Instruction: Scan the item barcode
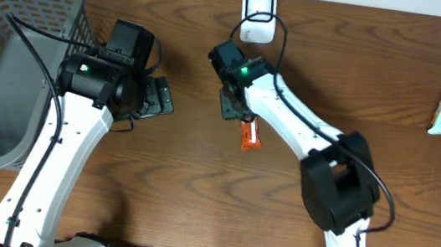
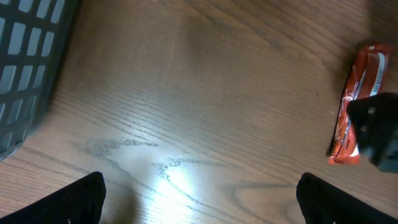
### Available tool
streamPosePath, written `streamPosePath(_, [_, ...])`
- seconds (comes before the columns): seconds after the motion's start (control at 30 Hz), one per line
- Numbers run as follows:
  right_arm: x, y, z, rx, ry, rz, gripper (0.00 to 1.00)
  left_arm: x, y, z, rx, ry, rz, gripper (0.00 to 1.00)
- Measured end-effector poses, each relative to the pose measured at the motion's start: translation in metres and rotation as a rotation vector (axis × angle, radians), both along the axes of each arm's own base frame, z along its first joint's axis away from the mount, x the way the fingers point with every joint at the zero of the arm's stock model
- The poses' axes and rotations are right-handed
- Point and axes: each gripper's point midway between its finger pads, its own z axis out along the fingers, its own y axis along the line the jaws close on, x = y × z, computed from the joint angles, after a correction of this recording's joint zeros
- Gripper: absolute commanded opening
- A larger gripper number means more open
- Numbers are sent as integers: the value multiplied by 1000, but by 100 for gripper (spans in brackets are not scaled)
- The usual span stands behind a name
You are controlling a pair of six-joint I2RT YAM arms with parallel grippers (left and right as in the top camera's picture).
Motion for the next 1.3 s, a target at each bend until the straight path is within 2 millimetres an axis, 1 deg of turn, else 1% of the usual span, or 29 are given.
streamPosePath(0.07, [-2,-3,-11,-35,14,17,51,0,0,0,0,0,0,98])
streamPosePath(0.17, [-3,-5,-23,-83,20,43,51,0,0,0,0,0,0,98])
streamPosePath(0.27, [-4,-6,-30,-115,25,63,51,0,0,0,0,0,0,98])
streamPosePath(0.37, [-5,-9,-35,-136,33,72,47,0,0,0,0,0,0,98])
streamPosePath(0.47, [-4,-11,-36,-152,32,96,31,0,0,0,0,0,0,98])
streamPosePath(0.57, [-3,-12,-38,-167,38,124,22,0,0,0,0,0,0,98])
streamPosePath(0.63, [-4,-11,-38,-163,44,133,7,0,0,0,0,0,0,98])
streamPosePath(0.73, [-5,-13,-38,-147,67,131,1,0,0,0,0,0,0,98])
streamPosePath(0.8, [-4,-14,-36,-109,97,121,1,0,0,0,0,0,0,98])
streamPosePath(0.93, [-3,-17,-32,41,192,80,1,0,0,0,0,0,0,98])
streamPosePath(1.07, [0,-20,-25,306,316,48,1,0,0,0,0,0,0,98])
streamPosePath(1.2, [5,-21,-5,619,398,52,1,0,0,0,0,0,0,98])
streamPosePath(1.3, [2,-22,9,850,445,65,1,0,0,0,0,0,0,98])
